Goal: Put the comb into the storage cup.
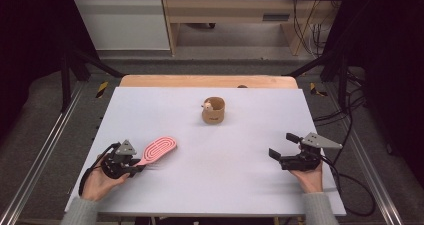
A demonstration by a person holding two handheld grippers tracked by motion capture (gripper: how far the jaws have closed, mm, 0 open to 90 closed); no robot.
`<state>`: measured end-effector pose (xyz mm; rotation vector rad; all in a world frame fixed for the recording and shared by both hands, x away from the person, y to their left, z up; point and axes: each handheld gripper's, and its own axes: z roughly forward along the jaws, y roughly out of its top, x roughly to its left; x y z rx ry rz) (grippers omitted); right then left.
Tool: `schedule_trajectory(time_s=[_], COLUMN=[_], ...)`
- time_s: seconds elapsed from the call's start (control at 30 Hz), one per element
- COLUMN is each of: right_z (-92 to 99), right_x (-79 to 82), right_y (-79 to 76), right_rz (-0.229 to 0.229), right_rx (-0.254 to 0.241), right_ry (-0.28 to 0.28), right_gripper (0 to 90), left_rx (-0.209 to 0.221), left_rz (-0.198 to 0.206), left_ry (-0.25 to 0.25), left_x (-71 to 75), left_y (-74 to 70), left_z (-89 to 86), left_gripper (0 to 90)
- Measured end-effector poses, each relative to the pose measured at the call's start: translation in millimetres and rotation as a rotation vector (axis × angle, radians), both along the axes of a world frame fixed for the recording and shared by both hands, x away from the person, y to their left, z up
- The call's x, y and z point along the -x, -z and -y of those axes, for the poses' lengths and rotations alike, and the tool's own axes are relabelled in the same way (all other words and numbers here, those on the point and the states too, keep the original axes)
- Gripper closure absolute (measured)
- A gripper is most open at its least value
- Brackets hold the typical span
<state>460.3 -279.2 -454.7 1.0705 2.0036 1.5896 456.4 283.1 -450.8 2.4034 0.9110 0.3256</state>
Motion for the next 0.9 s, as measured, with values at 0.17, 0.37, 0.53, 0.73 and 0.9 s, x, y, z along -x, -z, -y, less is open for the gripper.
schedule_trajectory(time_s=[0.17, 0.37, 0.53, 0.73, 0.9], right_z=[0.1, 0.1, 0.1, 0.1, 0.2], right_x=[0.1, 0.1, 0.0, 0.1, 0.2], right_y=[-0.1, -0.2, -0.1, -0.2, -0.4], right_rz=[0.001, 0.001, 0.001, 0.001, 0.000], right_rx=[0.000, -0.001, 0.000, -0.002, -0.002], right_ry=[0.002, 0.002, 0.002, 0.001, 0.001], right_gripper=[0.2, 0.2, 0.2, 0.2, 0.2], left_rx=[0.024, 0.054, 0.087, 0.125, 0.140], left_rz=[0.020, 0.048, 0.056, 0.085, 0.106], left_ry=[-0.027, -0.063, -0.099, -0.141, -0.157], left_x=[1.4, 3.7, 4.5, 7.1, 9.0], left_y=[-2.6, -8.7, -11.9, -16.8, -20.1], left_z=[-1.6, -3.5, -4.5, -4.7, -5.3], left_gripper=[69.7, 69.8, 69.8, 69.8, 69.8])
